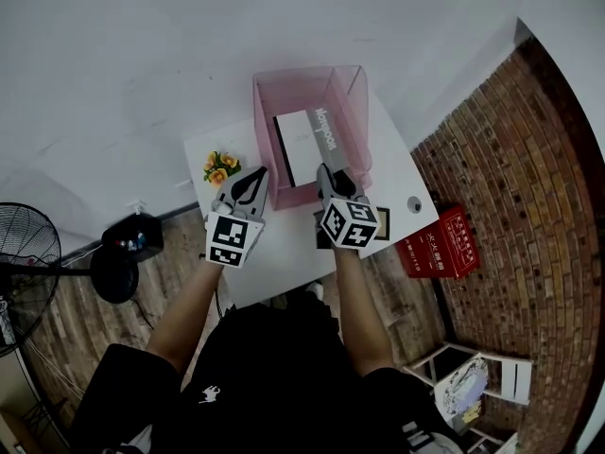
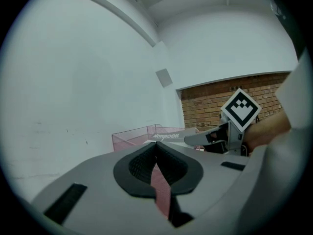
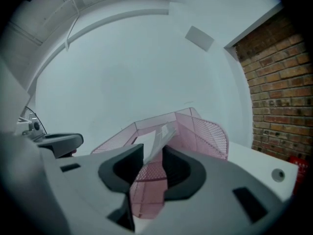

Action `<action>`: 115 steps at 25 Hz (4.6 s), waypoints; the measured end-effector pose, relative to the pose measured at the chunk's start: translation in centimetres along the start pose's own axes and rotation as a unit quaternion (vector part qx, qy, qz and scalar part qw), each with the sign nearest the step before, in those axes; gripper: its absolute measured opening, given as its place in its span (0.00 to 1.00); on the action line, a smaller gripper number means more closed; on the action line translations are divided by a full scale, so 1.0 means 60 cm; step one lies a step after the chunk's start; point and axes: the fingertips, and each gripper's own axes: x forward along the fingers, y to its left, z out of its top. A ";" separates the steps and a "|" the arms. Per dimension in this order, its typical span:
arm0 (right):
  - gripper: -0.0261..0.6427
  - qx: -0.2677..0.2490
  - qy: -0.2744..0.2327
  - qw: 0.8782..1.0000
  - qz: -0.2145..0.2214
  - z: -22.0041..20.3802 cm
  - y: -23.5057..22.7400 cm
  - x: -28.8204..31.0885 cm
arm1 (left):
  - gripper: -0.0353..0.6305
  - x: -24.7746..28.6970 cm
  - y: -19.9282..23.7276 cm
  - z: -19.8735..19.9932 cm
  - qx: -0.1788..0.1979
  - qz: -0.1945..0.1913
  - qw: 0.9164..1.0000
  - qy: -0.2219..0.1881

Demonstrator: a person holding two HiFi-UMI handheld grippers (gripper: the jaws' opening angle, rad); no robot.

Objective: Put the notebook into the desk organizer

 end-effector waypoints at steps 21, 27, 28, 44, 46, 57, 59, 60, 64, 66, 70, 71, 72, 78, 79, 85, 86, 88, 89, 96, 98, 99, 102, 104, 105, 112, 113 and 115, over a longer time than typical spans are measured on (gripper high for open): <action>0.56 -0.120 0.085 0.979 0.142 -0.041 0.037 -0.008 | 0.06 -0.018 -0.016 -0.004 0.010 0.016 1.000 0.005; 0.53 -0.141 0.092 0.978 0.126 -0.046 0.030 -0.005 | 0.06 -0.024 -0.017 -0.002 0.012 0.018 1.000 0.005; 0.49 -0.143 0.093 0.977 0.125 -0.046 0.030 -0.004 | 0.06 -0.024 -0.017 -0.002 0.012 0.020 1.000 0.005; 0.14 -0.126 0.101 0.981 0.108 -0.024 0.012 0.004 | 0.06 -0.031 -0.010 -0.002 0.015 0.025 1.000 0.007; 0.12 -0.130 0.103 0.982 0.093 -0.024 0.005 0.005 | 0.06 -0.032 -0.012 -0.002 0.015 0.025 1.000 0.006; 0.04 -0.137 0.085 0.985 0.059 -0.015 -0.004 -0.009 | 0.06 -0.042 -0.019 0.007 0.009 0.011 1.000 -0.003; 0.04 -0.133 0.078 0.987 0.050 -0.015 -0.007 -0.017 | 0.06 -0.046 -0.023 0.009 -0.003 0.000 1.000 -0.006; 0.04 -0.129 0.073 0.988 0.045 -0.013 -0.009 -0.021 | 0.06 -0.047 -0.025 0.011 -0.011 -0.006 1.000 -0.008; 0.04 -0.114 0.052 0.992 0.030 -0.003 -0.010 -0.046 | 0.06 -0.054 -0.029 0.018 -0.029 -0.019 0.999 -0.017; 0.04 -0.110 0.041 0.993 0.024 0.003 -0.007 -0.061 | 0.06 -0.058 -0.030 0.019 -0.027 -0.021 0.999 -0.019; 0.04 -0.096 0.015 0.995 0.012 0.014 0.005 -0.096 | 0.06 -0.067 -0.038 0.016 -0.004 -0.030 0.999 -0.022; 0.04 -0.091 0.010 0.996 0.009 0.016 0.008 -0.106 | 0.06 -0.072 -0.042 0.016 0.002 -0.032 0.999 -0.022; 0.04 -0.087 0.004 0.996 0.007 0.018 0.012 -0.117 | 0.06 -0.076 -0.047 0.017 0.006 -0.035 0.999 -0.022; 0.04 -0.069 -0.023 0.997 -0.007 0.028 0.033 -0.180 | 0.06 -0.095 -0.069 0.025 -0.005 -0.050 0.998 -0.033; 0.04 -0.067 -0.027 0.997 -0.009 0.028 0.035 -0.190 | 0.06 -0.098 -0.073 0.024 -0.010 -0.052 0.998 -0.033; 0.04 -0.072 -0.044 0.996 0.002 0.030 0.044 -0.251 | 0.06 -0.128 -0.105 0.025 -0.025 -0.048 0.998 -0.031; 0.04 -0.073 -0.049 0.996 0.005 0.033 0.045 -0.261 | 0.06 -0.133 -0.111 0.028 -0.024 -0.046 0.998 -0.031; 0.04 -0.071 -0.057 0.996 0.012 0.038 0.049 -0.280 | 0.06 -0.146 -0.121 0.033 -0.025 -0.041 0.998 -0.031; 0.04 -0.070 -0.060 0.996 0.015 0.038 0.051 -0.291 | 0.06 -0.153 -0.127 0.034 -0.029 -0.036 0.998 -0.031; 0.04 -0.088 -0.058 0.994 0.012 0.014 0.045 -0.386 | 0.06 -0.211 -0.192 0.037 -0.037 -0.006 0.999 -0.026; 0.04 -0.088 -0.064 0.994 0.016 0.006 0.041 -0.417 | 0.06 -0.230 -0.218 0.032 -0.037 -0.001 0.999 -0.020; 0.04 -0.088 -0.068 0.994 0.020 0.003 0.040 -0.434 | 0.06 -0.241 -0.231 0.031 -0.035 0.001 0.999 -0.017; 0.04 -0.086 -0.077 0.993 0.032 -0.002 0.041 -0.478 | 0.06 -0.276 -0.257 0.028 -0.030 0.007 0.999 -0.012; 0.04 -0.082 -0.083 0.992 0.039 -0.006 0.042 -0.507 | 0.06 -0.300 -0.272 0.027 -0.030 0.013 0.999 -0.012; 0.04 -0.081 -0.087 0.992 0.043 -0.008 0.043 -0.522 | 0.06 -0.312 -0.281 0.027 -0.029 0.016 0.999 -0.014; 0.04 -0.072 -0.121 0.988 0.062 -0.004 0.061 -0.615 | 0.06 -0.381 -0.328 0.054 -0.012 0.035 0.999 -0.027; 0.04 -0.072 -0.127 0.987 0.062 -0.001 0.063 -0.626 | 0.06 -0.387 -0.334 0.058 -0.005 0.036 0.999 -0.028; 0.04 -0.074 -0.136 0.986 0.063 0.003 0.066 -0.646 | 0.06 -0.397 -0.346 0.064 0.002 0.036 0.999 -0.032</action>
